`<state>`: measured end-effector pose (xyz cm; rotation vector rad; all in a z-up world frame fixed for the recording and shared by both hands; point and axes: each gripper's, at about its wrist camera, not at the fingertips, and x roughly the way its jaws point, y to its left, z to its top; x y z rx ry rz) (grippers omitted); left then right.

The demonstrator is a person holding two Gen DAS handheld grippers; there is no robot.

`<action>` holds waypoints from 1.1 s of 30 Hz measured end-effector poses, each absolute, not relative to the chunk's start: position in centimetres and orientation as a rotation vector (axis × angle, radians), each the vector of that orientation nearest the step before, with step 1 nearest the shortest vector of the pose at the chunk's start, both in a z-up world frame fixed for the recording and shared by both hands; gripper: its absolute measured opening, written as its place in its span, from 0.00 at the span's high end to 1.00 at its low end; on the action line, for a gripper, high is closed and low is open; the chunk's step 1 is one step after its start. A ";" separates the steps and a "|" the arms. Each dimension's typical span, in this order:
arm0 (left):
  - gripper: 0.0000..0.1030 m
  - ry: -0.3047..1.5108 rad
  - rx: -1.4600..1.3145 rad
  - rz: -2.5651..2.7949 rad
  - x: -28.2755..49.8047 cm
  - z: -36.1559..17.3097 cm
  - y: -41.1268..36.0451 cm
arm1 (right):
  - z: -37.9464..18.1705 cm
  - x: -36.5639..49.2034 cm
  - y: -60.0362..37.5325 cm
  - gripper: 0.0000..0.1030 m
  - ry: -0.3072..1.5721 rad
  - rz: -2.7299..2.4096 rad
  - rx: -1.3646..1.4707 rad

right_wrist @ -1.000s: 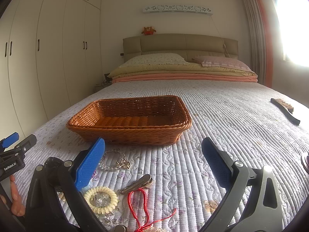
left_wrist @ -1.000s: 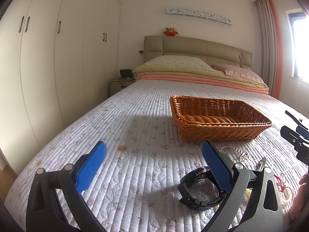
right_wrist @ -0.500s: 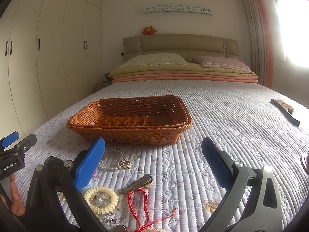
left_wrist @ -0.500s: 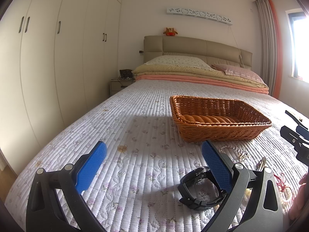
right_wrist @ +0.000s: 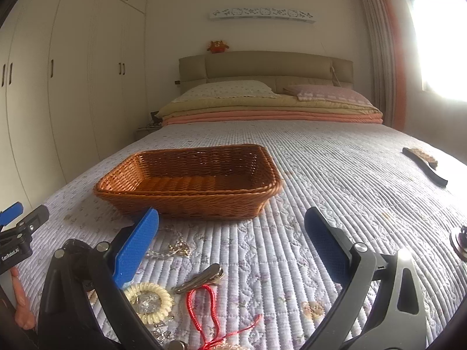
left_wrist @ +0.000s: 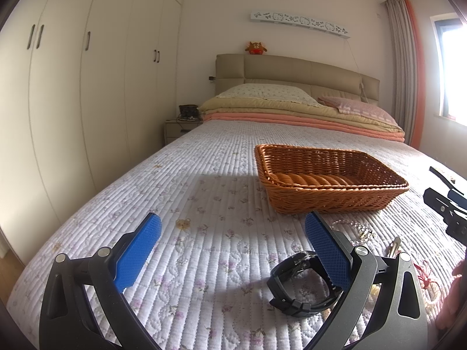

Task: Organize jewelry

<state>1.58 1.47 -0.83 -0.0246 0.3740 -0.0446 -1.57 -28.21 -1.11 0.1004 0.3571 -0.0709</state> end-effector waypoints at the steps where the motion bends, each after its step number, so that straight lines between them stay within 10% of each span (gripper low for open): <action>1: 0.07 0.378 -0.030 -0.063 1.6 -0.9 1.5 | -1.3 -1.2 -28.4 0.18 0.386 -0.068 0.108; 11: 0.38 0.635 -0.183 -0.366 3.9 -3.0 2.8 | -3.0 -0.1 -29.4 0.68 0.665 -0.036 0.048; 33: 0.71 0.907 -0.227 -0.404 6.8 -5.9 1.7 | -6.4 5.6 -26.1 0.79 0.919 0.052 0.174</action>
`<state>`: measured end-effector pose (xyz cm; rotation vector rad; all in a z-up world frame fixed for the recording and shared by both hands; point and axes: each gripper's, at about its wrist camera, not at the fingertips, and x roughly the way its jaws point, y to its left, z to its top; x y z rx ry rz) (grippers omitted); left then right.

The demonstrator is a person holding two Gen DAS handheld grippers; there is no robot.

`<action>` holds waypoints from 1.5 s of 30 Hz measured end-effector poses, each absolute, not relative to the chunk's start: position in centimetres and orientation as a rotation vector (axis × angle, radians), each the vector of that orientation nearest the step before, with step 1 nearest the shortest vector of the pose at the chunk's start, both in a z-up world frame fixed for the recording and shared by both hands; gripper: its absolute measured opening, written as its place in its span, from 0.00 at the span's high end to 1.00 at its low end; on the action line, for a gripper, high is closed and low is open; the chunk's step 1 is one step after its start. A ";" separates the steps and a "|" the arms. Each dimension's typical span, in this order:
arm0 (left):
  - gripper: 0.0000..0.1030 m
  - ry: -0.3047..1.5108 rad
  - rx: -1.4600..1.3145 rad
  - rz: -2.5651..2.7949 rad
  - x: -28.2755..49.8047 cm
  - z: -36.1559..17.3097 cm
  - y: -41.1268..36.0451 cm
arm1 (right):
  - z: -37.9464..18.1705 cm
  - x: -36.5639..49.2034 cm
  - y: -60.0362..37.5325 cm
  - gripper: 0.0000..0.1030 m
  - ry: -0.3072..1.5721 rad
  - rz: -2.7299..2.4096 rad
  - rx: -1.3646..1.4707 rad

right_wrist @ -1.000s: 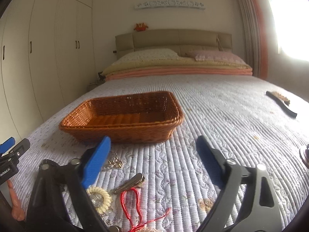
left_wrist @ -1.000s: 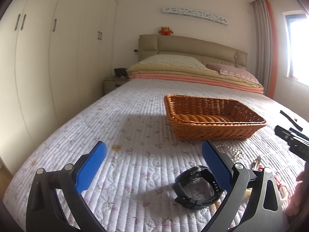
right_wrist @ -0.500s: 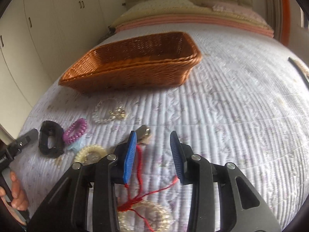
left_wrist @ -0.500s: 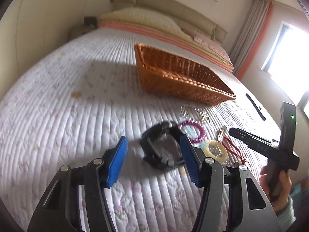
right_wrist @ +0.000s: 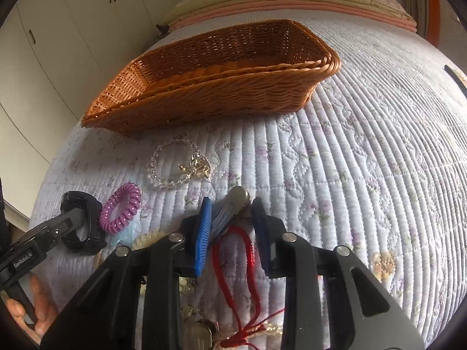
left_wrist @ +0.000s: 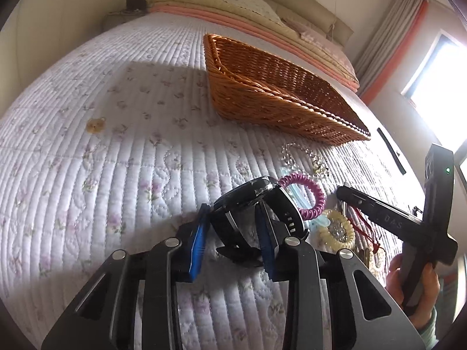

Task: Organize jewelry
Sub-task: 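Close the left gripper on the black watch while the right gripper grasps the grey clip with red cord, then carry both held items over the wicker basket and open both grippers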

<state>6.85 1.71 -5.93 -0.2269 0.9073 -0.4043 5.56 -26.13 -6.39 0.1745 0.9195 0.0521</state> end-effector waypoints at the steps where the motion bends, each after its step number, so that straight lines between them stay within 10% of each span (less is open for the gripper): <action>1: 0.72 0.905 -0.222 -0.402 6.8 -5.9 1.6 | -6.4 5.7 -26.1 0.80 0.916 0.055 0.175; 29: 0.78 0.625 -0.182 -0.453 9.6 4.4 -0.5 | 6.0 5.3 -27.4 0.80 0.530 0.146 0.157; 45: 0.78 0.804 -0.051 -0.390 20.5 -1.0 -6.5 | -2.0 20.0 -29.3 0.80 0.903 0.103 0.188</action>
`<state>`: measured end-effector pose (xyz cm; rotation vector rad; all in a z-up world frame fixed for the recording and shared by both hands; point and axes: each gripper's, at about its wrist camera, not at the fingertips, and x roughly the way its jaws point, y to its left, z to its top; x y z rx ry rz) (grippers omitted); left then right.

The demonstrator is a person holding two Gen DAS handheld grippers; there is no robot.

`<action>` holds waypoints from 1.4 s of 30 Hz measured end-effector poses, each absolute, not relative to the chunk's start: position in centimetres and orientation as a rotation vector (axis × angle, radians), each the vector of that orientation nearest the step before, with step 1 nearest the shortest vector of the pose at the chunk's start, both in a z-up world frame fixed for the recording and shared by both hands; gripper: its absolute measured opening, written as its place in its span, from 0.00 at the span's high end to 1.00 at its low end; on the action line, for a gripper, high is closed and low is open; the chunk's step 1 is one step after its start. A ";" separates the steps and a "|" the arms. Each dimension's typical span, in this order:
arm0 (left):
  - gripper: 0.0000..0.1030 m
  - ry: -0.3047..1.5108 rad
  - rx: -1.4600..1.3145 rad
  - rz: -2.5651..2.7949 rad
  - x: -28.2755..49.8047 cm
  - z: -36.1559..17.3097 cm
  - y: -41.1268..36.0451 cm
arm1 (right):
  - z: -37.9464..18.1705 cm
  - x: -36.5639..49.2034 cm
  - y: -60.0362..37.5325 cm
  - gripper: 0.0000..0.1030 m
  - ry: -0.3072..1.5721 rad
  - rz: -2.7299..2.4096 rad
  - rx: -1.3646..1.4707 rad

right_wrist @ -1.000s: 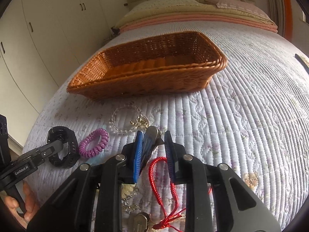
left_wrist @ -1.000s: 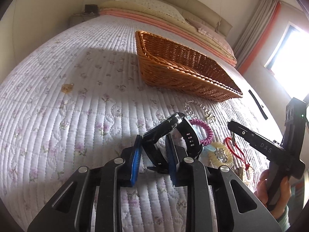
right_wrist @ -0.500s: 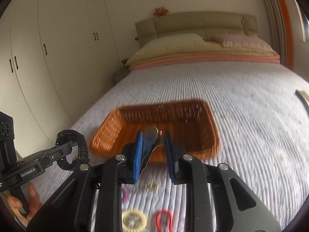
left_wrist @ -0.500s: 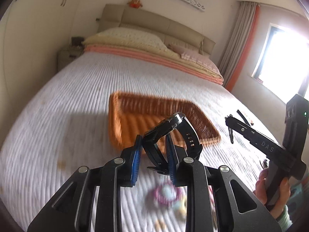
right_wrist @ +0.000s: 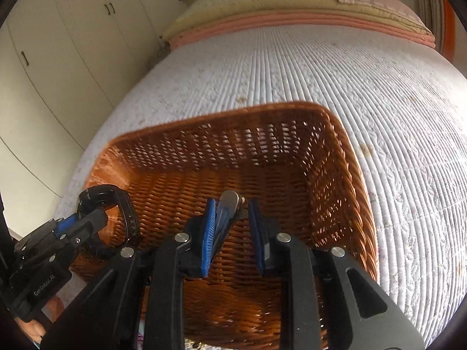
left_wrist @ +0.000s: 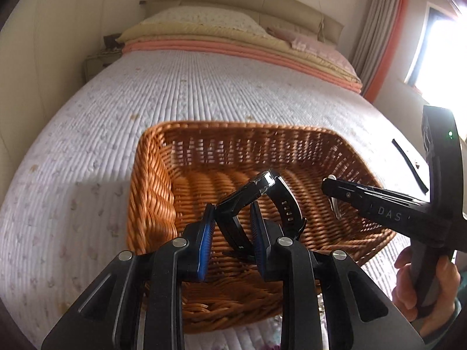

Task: Organize jewelry
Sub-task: 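Carry both held items over the wicker basket and open both grippers, then grasp the pink coil hair tie with the left gripper while the right grasps the red cord loop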

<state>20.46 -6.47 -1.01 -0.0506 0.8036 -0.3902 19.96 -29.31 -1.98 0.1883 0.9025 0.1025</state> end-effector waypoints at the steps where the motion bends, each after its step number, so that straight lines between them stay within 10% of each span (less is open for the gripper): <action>1: 0.78 0.806 -0.047 -0.390 20.5 -1.2 -6.4 | -2.1 19.9 -29.3 0.80 0.907 0.101 0.185; 22: 0.56 0.597 -0.136 -0.536 6.8 6.6 -1.3 | 5.3 5.7 -28.9 0.73 0.729 0.193 0.165; 42: 0.53 0.866 -0.239 -0.508 5.8 -3.2 -0.5 | -3.3 -4.0 -30.1 0.68 0.879 0.193 0.185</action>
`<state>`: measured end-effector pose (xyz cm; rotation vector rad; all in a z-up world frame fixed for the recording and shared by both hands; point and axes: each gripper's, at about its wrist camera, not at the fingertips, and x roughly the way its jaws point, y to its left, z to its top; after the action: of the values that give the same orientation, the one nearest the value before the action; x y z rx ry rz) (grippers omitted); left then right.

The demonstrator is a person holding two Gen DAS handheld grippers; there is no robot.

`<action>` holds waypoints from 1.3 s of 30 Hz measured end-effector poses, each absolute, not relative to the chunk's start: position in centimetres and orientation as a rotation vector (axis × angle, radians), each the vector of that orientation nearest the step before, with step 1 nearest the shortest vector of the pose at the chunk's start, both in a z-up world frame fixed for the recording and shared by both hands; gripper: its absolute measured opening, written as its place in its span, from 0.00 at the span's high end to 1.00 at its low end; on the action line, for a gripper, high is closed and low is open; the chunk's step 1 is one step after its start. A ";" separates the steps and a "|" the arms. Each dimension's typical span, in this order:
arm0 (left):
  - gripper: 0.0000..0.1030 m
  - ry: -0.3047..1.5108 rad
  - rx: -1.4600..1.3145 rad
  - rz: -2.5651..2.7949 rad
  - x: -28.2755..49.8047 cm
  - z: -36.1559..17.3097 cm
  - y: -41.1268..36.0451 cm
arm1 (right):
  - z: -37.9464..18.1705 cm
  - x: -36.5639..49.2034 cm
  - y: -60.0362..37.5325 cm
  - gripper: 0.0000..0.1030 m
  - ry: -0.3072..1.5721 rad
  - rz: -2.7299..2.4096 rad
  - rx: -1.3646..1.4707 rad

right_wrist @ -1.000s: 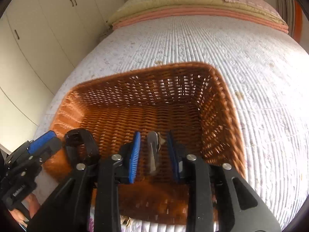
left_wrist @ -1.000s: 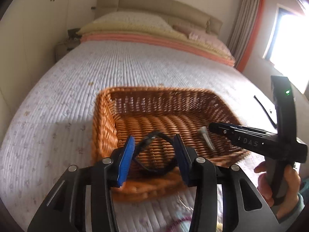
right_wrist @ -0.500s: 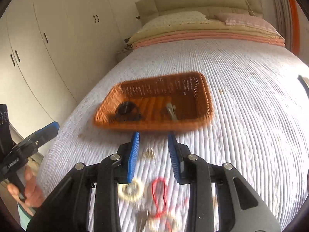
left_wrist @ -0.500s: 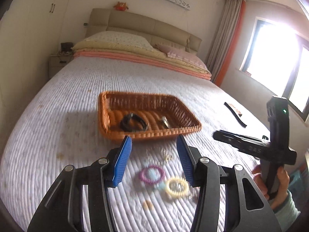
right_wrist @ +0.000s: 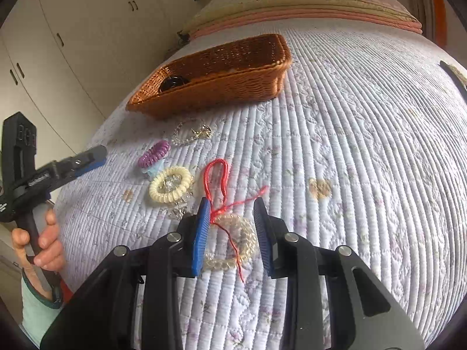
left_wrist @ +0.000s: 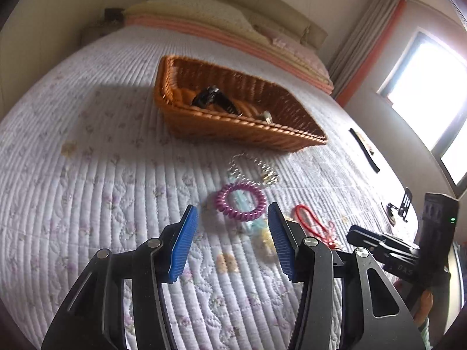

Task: Organize jewelry
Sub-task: 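Grasp the pink coil hair tie with the left gripper while the right grasps the red cord loop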

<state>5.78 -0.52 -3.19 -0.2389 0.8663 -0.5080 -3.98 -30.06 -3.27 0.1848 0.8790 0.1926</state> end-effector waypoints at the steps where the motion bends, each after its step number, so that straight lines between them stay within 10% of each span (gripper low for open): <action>1: 0.53 0.885 -0.248 -0.499 6.2 -3.7 -0.4 | -3.2 -3.6 -29.7 0.58 0.882 0.193 0.171; 9: 0.53 0.975 -0.316 -0.526 9.0 -5.8 -0.5 | -4.5 -1.7 -27.3 0.54 0.904 0.172 0.039; 16: 0.55 0.974 -0.115 -0.443 9.7 -6.1 -4.1 | -6.3 -0.6 -26.8 0.70 0.940 0.133 -0.030; 24: 0.89 0.934 0.059 -0.355 8.6 -6.1 -4.8 | -7.0 -1.3 -27.5 0.93 0.906 0.125 0.001; 39: 0.91 0.778 -0.042 -0.443 5.9 -1.7 -2.7 | -1.8 -2.8 -27.1 0.97 0.754 0.161 0.034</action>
<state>5.86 -2.72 -1.71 -0.0424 0.7775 -0.4425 -2.76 -27.08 -1.77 0.0338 0.7543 0.1615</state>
